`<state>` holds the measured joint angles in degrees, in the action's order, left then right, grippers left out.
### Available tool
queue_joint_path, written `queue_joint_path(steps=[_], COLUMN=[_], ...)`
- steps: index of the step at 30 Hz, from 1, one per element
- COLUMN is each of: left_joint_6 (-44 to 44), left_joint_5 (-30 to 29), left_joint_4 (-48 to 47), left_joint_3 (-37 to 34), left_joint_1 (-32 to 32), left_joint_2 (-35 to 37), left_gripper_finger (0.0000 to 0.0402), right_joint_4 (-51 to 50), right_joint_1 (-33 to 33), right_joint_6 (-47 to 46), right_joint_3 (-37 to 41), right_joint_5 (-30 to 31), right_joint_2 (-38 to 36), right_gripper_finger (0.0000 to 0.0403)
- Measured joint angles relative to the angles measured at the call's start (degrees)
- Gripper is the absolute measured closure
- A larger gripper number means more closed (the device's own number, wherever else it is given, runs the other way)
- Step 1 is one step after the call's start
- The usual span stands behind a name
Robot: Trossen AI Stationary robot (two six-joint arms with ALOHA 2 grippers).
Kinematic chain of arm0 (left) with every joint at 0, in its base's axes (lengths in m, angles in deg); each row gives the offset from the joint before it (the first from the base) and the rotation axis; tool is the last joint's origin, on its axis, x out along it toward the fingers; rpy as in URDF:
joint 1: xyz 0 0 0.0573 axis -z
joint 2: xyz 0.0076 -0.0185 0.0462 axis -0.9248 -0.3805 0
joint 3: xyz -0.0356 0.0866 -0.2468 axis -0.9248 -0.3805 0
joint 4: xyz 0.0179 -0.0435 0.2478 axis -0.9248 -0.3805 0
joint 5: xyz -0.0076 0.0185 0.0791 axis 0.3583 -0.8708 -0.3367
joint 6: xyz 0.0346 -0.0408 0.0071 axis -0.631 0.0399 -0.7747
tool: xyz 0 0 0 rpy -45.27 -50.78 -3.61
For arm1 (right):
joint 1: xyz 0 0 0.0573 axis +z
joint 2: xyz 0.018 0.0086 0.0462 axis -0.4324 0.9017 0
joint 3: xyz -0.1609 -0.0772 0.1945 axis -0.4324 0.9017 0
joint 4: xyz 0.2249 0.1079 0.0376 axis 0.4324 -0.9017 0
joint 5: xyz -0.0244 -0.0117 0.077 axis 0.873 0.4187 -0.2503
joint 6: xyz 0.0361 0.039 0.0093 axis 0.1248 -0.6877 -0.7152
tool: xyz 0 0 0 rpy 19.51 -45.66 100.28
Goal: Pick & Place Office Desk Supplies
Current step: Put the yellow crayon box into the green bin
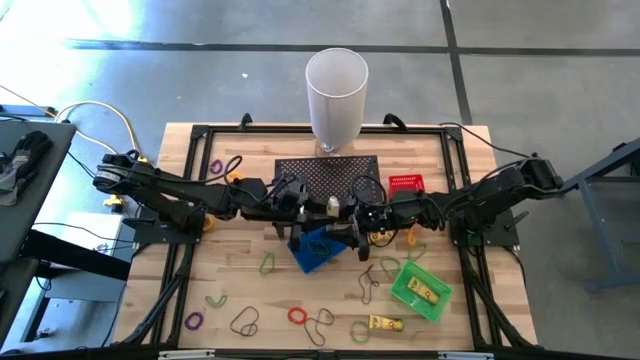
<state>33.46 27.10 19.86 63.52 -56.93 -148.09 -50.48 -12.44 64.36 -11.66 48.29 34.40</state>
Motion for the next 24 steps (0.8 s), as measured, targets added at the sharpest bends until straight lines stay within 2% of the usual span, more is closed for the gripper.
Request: queue_joint_path(steps=[7, 12, 18, 20, 24], left_joint_6=[-0.1, -0.1, 0.3, 0.3, 0.2], left_joint_5=[0.3, 0.3, -0.1, -0.1, -0.1], left_joint_4=[0.0, 0.0, 0.0, 0.0, 0.0], left_joint_3=[0.0, 0.0, 0.0, 0.0, 0.0], left_joint_1=[0.0, 0.0, 0.0, 0.0, 0.1], left_joint_2=[0.0, 0.0, 0.0, 0.0, 0.0], left_gripper_finger=[0.0288, 0.0285, 0.0284, 0.0281, 0.0253], right_joint_4=[-0.2, -0.1, 0.0, 0.0, 0.0], right_joint_1=[0.0, 0.0, 0.0, 0.0, 0.0], right_joint_6=[-0.5, -0.4, -0.9, -0.9, -0.9], right_joint_3=[0.0, 0.0, 0.0, 0.0, 0.0], right_joint_5=[-0.6, -1.2, -1.6, -1.6, -1.6], right_joint_2=[0.0, 0.0, 0.0, 0.0, 0.0], right_gripper_finger=[0.0305, 0.0306, 0.0264, 0.0269, 0.0306])
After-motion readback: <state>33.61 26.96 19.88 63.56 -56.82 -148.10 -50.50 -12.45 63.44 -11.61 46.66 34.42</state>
